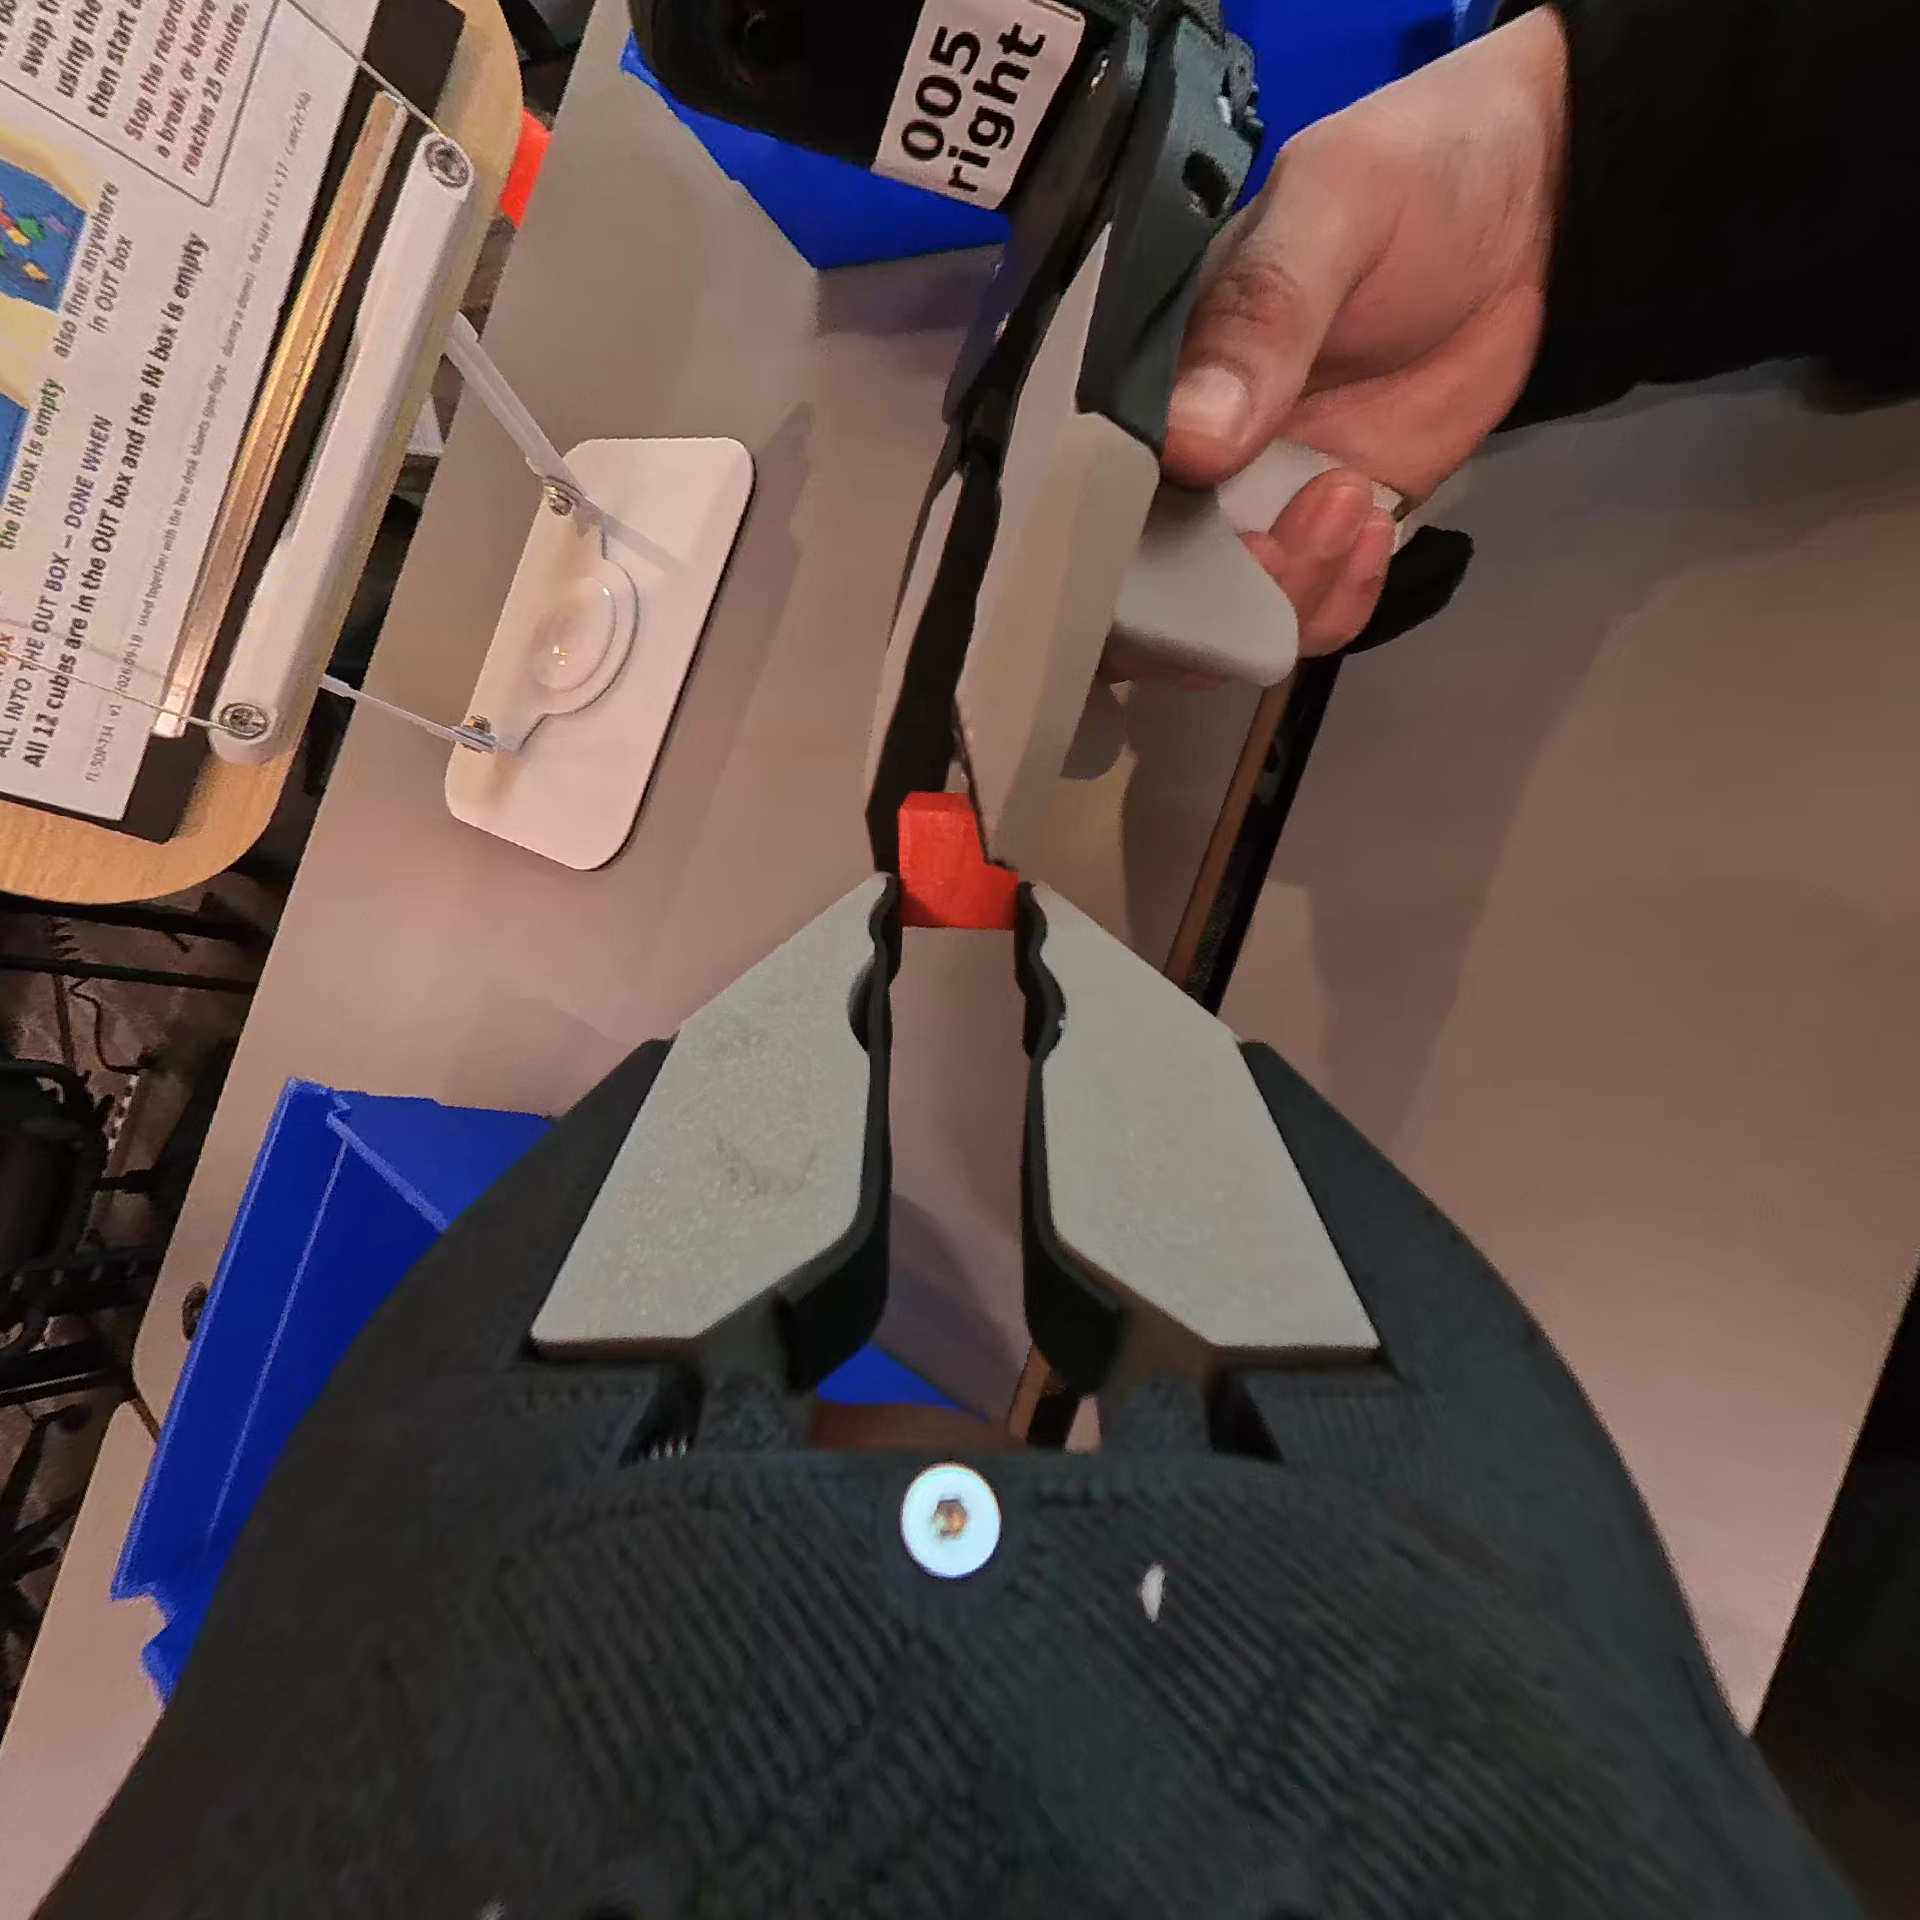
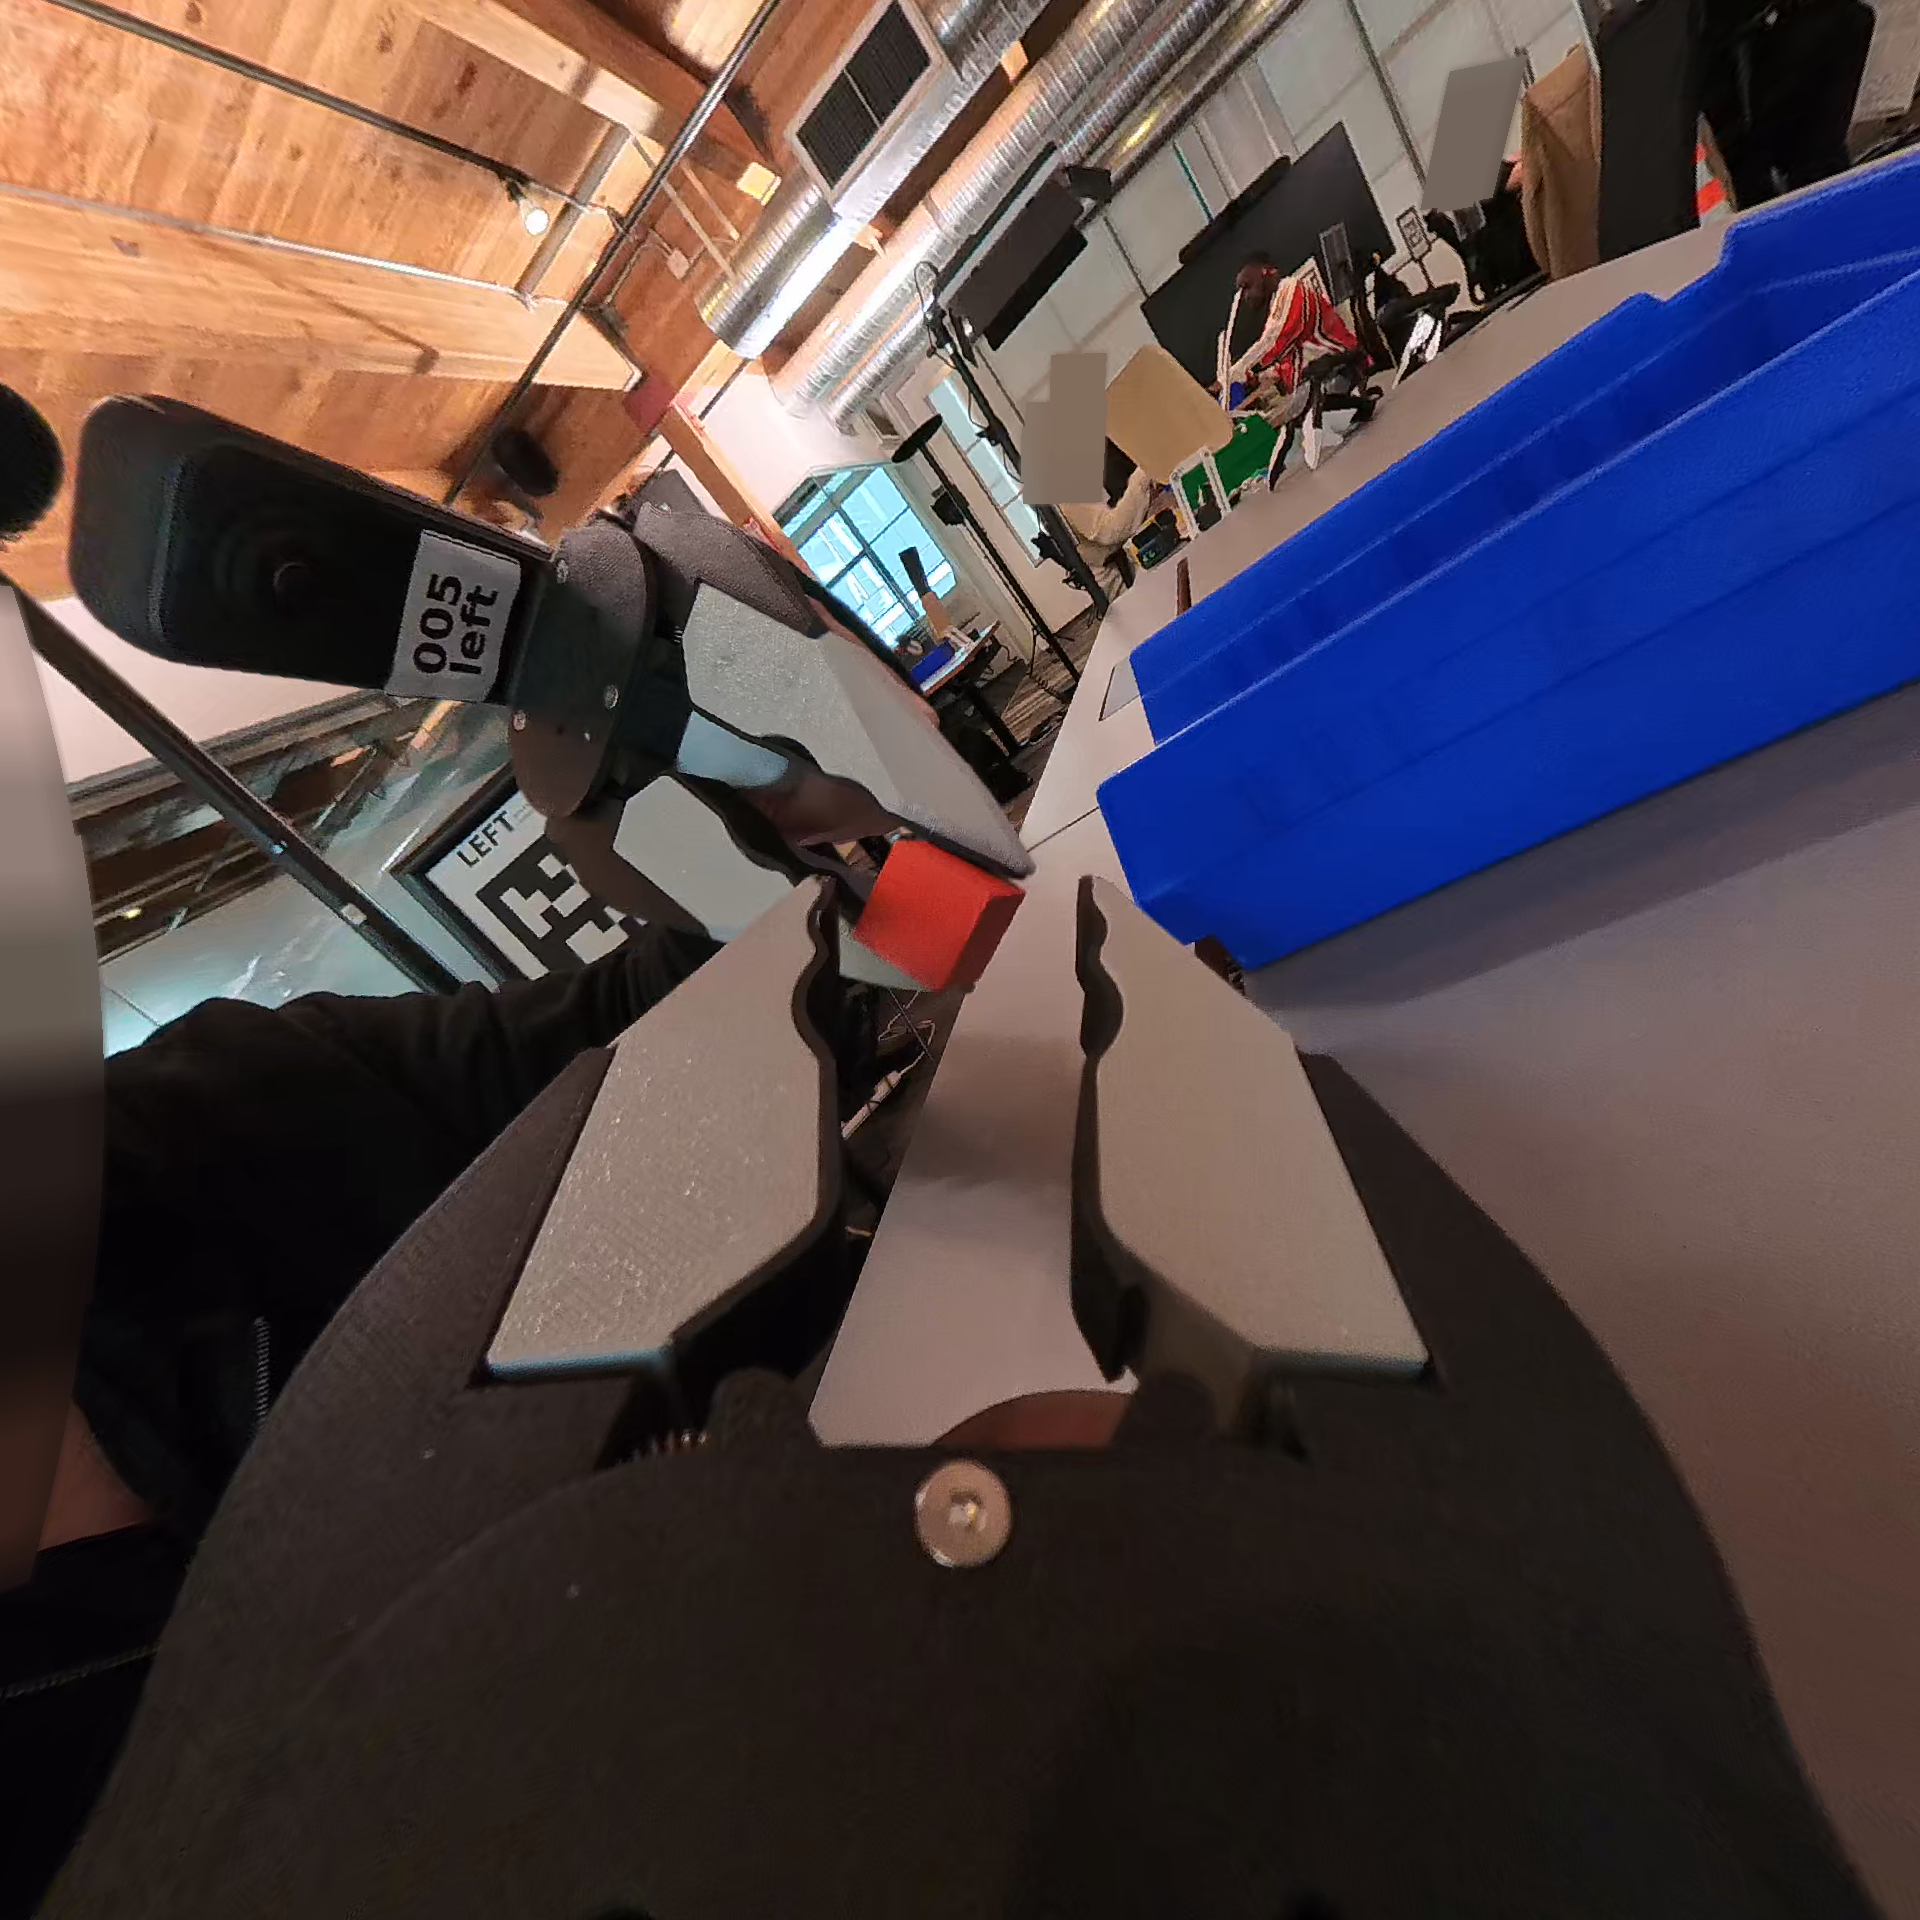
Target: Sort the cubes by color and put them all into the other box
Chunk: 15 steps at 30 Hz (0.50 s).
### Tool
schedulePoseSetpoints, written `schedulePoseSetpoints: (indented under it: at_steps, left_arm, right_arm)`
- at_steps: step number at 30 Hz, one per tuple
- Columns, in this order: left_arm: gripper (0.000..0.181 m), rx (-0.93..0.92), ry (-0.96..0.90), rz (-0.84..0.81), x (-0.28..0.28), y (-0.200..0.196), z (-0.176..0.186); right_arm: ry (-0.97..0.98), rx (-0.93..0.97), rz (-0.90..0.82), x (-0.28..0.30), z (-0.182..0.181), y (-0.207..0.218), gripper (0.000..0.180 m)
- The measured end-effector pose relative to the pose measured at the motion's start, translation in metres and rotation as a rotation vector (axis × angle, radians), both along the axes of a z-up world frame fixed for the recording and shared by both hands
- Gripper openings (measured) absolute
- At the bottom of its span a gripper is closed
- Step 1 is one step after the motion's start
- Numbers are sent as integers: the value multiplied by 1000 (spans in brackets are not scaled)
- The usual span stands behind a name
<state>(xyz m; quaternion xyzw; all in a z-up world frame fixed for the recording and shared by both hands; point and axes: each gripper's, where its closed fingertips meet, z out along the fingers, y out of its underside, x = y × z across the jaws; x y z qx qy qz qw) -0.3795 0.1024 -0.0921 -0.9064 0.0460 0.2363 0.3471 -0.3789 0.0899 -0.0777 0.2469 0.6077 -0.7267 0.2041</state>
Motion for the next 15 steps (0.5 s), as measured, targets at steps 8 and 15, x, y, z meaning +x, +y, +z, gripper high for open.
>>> schedulePoseSetpoints:
  at_steps: [8,15]
  left_arm:
    - [19,-17,6,15,-4,4,-8]
    - [19,-34,40,38,-11,6,-13]
  right_arm:
    - [-43,2,10,-4,-6,-1,29]
    - [-72,27,-23,-13,-13,2,22]
